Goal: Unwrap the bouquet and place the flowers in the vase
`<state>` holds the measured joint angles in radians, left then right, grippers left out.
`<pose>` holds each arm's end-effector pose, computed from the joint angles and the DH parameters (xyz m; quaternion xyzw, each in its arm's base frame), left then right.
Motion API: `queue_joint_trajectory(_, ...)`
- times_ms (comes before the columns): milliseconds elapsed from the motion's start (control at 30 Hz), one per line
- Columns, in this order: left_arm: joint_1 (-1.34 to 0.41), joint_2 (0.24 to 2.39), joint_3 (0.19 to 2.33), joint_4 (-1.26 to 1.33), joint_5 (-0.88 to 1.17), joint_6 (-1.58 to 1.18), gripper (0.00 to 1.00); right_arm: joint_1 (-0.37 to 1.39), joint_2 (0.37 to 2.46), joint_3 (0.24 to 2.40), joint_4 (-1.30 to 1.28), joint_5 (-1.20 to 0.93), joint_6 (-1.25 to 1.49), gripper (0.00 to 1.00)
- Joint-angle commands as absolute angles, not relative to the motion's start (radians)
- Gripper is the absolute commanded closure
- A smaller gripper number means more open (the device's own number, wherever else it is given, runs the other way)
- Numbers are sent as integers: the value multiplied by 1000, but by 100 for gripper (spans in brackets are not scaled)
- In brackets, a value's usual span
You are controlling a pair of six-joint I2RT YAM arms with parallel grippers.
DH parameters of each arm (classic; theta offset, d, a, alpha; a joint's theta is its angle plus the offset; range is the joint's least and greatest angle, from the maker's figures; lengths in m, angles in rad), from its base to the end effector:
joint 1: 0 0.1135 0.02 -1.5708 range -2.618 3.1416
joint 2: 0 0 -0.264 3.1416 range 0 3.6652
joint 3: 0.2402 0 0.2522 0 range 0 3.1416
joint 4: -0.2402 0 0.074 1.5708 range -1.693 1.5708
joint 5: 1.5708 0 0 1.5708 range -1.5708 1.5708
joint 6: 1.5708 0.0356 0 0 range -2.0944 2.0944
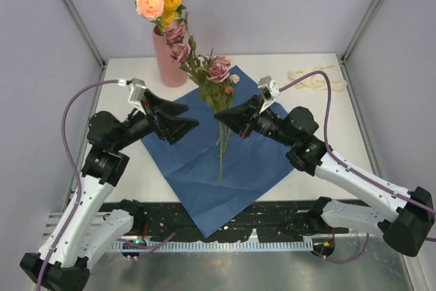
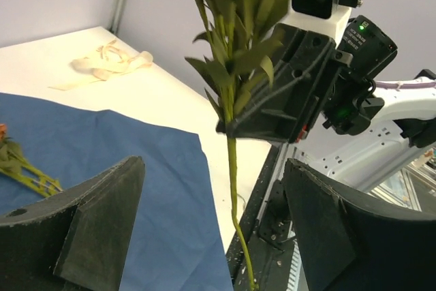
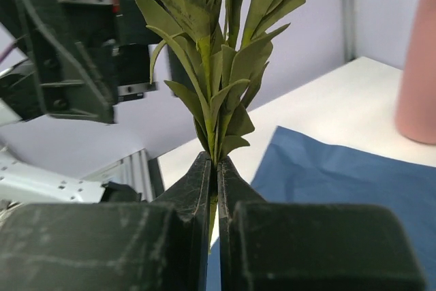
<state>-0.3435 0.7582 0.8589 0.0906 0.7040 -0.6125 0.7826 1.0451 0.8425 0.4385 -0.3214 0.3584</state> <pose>0.1479 -0.0774 0.3986 0.1835 0.6276 -0.5279 0.5420 0.1653 0.1803 0.3765 -0.2515 0.5709 0.5021 0.5990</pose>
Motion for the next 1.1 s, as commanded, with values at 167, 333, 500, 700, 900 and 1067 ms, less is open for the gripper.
queue_joint_trajectory(167,-423,847,885,316,750,-710,19,862,1107,870,603,-462,434,95)
queue_joint_trajectory(333,-446,873,873,376,761,-729,25,882,1137,870,627,-480,462,95)
queue_joint_trajectory(500,-456,916,885,390,822,-749,69,893,1144,848,650,-456,477,95)
queue_joint_trajectory(700,-456,930,908,361,761,-698,100,890,1120,831,612,-379,474,53)
queue_joint_trajectory(900,-456,902,977,247,396,-418,100,888,971,723,560,-237,449,5)
queue_joint_trajectory(1067,-454,1015,1161,258,172,-172,100,888,812,667,476,-118,400,5)
